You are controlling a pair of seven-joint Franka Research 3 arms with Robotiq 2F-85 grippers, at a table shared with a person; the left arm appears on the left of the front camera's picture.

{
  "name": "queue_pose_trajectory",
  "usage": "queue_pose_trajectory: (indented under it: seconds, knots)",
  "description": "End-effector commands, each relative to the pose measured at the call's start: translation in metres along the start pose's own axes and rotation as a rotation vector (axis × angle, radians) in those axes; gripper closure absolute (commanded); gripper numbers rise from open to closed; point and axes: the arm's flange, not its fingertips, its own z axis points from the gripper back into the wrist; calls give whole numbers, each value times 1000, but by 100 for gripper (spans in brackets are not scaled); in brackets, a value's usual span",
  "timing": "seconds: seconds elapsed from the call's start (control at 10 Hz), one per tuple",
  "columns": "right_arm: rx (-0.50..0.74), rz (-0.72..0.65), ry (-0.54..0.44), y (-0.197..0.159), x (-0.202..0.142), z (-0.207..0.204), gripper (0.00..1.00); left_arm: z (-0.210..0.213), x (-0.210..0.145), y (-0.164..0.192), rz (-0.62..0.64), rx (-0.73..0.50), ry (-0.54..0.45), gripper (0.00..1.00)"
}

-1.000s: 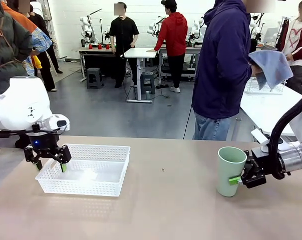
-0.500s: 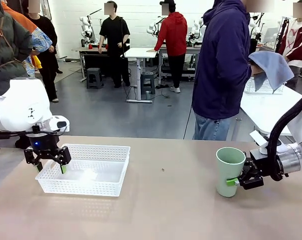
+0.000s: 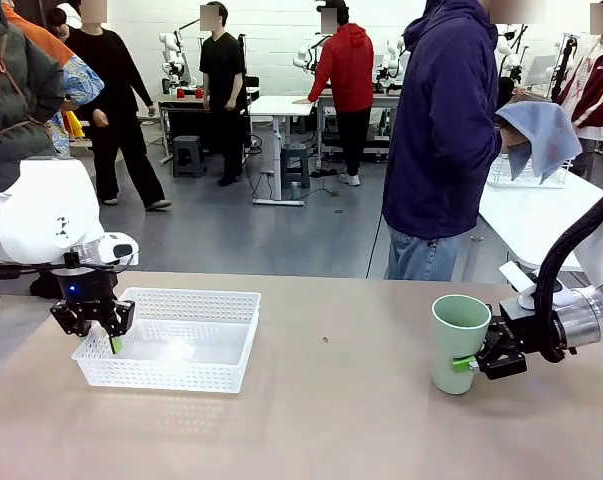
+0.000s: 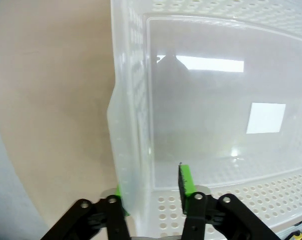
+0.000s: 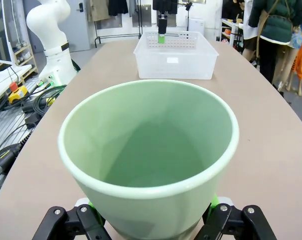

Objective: Clean and organize the cups into the basket.
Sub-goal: Pick up the Organizing basket and move it to the center of the table, then pick up the Reusable plastic cup from the right side of the table and place it inside the Organizing basket.

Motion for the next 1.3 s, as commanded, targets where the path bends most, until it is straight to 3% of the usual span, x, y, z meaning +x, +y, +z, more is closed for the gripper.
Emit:
queue_pose_trajectory:
  seconds: [0.0, 0.1, 0.2, 0.3, 0.4, 0.6, 0.7, 0.8, 0.9, 1.2]
  knots:
    - [-22, 14, -37, -8, -2, 0, 73, -1, 0, 1, 8, -5, 14, 100]
    - [-23, 11, -40, -8, -2, 0, 73, -2, 0, 1, 9, -7, 16, 100]
    - [-22, 7, -43, -8, -1, 0, 100, -2, 0, 1, 12, -6, 16, 100]
    - [-22, 3, -44, -8, -1, 0, 73, -2, -1, 2, 11, -9, 11, 100]
    - [-26, -8, -45, -8, -1, 2, 100, -2, 0, 2, 14, -8, 9, 100]
    - [-31, -10, -46, -8, -1, 3, 100, -3, 0, 2, 21, -7, 10, 100]
    - [-33, -15, -47, -8, -2, 3, 73, -3, 0, 2, 23, -7, 10, 100]
    - [-47, -39, -53, -8, -1, 3, 73, -3, 1, 2, 27, -9, 11, 100]
    - [-45, -101, -87, -1, 6, 7, 89, -4, 2, -3, 26, -29, 16, 100]
    - [-177, -89, -133, 56, 90, 64, 89, 4, 9, -53, 30, -24, -1, 100]
